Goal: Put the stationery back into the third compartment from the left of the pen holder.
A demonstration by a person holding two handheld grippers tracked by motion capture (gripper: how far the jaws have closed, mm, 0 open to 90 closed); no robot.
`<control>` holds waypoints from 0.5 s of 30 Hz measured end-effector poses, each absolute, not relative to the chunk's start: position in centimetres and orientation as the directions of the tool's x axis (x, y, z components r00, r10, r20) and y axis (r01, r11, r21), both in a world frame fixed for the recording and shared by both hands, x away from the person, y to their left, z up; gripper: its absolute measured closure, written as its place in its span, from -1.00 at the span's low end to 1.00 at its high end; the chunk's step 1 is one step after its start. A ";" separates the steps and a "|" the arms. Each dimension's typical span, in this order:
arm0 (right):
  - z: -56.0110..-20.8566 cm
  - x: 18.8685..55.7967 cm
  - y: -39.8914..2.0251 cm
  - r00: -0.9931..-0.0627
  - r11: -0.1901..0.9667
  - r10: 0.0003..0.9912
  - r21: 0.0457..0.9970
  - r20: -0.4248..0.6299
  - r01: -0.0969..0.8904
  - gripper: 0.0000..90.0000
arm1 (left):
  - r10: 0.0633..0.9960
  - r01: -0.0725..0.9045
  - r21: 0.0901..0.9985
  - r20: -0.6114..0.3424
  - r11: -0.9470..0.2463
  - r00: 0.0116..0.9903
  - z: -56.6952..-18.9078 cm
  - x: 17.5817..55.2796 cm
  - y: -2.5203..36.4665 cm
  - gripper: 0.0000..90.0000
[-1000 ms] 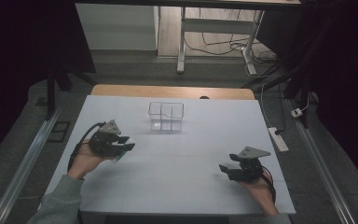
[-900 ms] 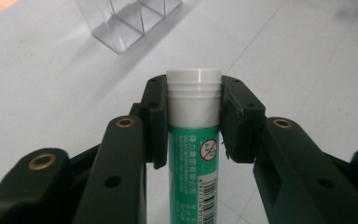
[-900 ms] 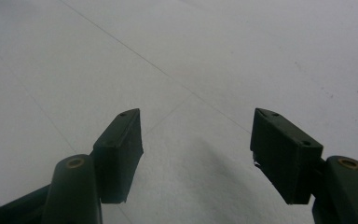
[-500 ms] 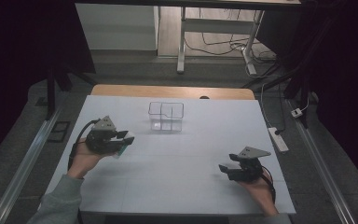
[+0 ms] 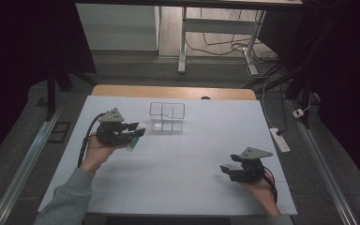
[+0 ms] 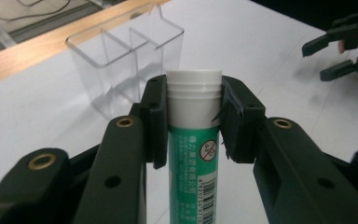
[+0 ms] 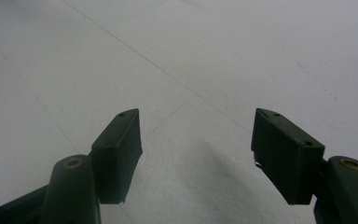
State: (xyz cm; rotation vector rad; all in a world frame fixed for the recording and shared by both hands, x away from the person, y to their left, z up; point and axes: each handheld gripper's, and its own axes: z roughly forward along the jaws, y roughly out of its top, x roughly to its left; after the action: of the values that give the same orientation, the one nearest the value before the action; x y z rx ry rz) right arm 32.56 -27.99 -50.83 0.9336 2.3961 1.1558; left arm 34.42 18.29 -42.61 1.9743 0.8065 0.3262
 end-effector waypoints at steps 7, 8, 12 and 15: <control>-50.9 32.7 -28.0 -0.736 0.463 0.677 0.782 -0.006 0.419 -0.28 | 0.645 0.365 0.865 -0.064 -0.345 0.761 -41.8 35.3 16.6 0.43; -50.9 32.7 -28.0 -0.736 0.462 0.676 0.781 -0.004 0.420 -0.28 | 0.643 0.365 0.864 -0.065 -0.347 0.763 -41.7 35.5 16.5 0.43; -50.9 32.7 -28.0 -0.735 0.463 0.678 0.779 -0.004 0.423 -0.29 | 0.641 0.366 0.859 -0.060 -0.357 0.765 -41.4 36.5 15.9 0.42; -50.9 32.7 -28.0 -0.736 0.465 0.677 0.778 -0.005 0.422 -0.29 | 0.640 0.365 0.863 -0.064 -0.350 0.765 -41.2 37.1 15.5 0.43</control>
State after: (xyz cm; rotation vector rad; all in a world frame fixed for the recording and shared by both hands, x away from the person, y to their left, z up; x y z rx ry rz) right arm 32.69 -27.97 -50.93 0.9340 2.4046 1.1465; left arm 37.05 15.46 -41.24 1.9757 0.7587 0.3520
